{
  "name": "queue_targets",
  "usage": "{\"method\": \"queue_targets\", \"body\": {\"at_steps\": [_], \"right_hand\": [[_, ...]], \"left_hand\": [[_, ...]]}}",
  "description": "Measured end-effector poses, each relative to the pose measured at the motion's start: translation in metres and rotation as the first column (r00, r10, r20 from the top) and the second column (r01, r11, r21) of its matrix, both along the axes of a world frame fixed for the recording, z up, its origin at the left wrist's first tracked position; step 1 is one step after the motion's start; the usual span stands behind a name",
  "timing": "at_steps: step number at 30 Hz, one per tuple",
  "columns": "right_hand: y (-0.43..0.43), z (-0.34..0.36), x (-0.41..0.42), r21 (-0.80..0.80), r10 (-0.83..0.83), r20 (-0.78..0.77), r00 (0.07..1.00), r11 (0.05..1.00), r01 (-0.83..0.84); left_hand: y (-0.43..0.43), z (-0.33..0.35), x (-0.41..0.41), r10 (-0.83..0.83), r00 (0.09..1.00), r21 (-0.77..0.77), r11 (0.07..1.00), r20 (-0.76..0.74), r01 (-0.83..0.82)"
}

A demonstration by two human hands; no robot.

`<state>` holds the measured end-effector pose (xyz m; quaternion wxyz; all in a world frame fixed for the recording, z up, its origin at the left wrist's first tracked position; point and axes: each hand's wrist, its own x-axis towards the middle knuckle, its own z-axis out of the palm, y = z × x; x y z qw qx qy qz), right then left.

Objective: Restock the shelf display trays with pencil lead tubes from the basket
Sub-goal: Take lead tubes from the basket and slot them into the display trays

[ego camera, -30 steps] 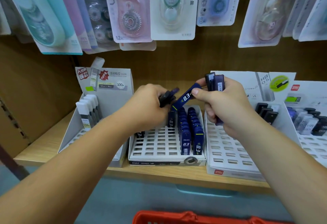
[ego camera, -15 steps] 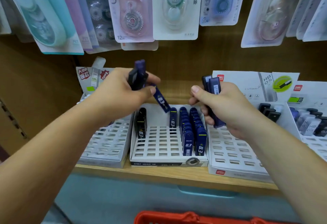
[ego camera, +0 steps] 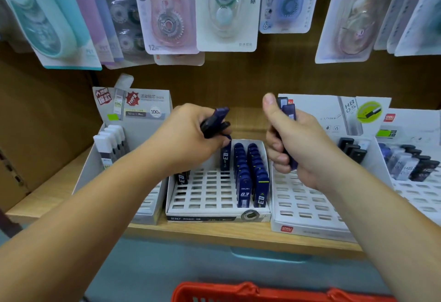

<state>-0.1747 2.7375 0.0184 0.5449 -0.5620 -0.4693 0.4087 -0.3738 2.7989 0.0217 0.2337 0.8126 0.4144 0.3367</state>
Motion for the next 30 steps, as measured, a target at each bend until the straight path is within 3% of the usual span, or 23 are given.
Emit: {"method": "queue_targets", "body": {"at_steps": [6, 14, 18, 24, 28, 30], "right_hand": [[-0.002, 0.009, 0.002, -0.074, 0.068, -0.362, 0.930, 0.992, -0.101], [-0.003, 0.010, 0.006, -0.056, 0.104, -0.424, 0.900, 0.989, -0.140], [-0.004, 0.009, 0.005, -0.067, 0.091, -0.409, 0.908, 0.989, -0.130], [-0.006, 0.011, 0.001, -0.105, 0.116, -0.337, 0.934, 0.981, -0.160], [-0.007, 0.012, -0.004, 0.022, 0.121, -0.135, 0.983, 0.993, -0.119], [-0.007, 0.014, -0.009, 0.106, 0.074, -0.030, 0.997, 0.992, -0.071]], "left_hand": [[0.003, 0.000, -0.003, -0.006, 0.997, -0.009, 1.000, -0.080, 0.006], [0.005, 0.003, -0.008, -0.011, 0.998, -0.023, 1.000, -0.064, 0.009], [0.004, 0.000, -0.008, 0.008, 0.997, -0.040, 0.999, -0.079, -0.011], [0.002, 0.003, 0.001, 0.065, 0.966, -0.010, 0.998, -0.251, -0.069], [0.000, 0.009, -0.002, 0.063, 0.996, -0.059, 0.996, -0.058, -0.066], [-0.002, 0.008, -0.002, 0.049, 0.996, -0.098, 0.994, -0.072, -0.056]]}}
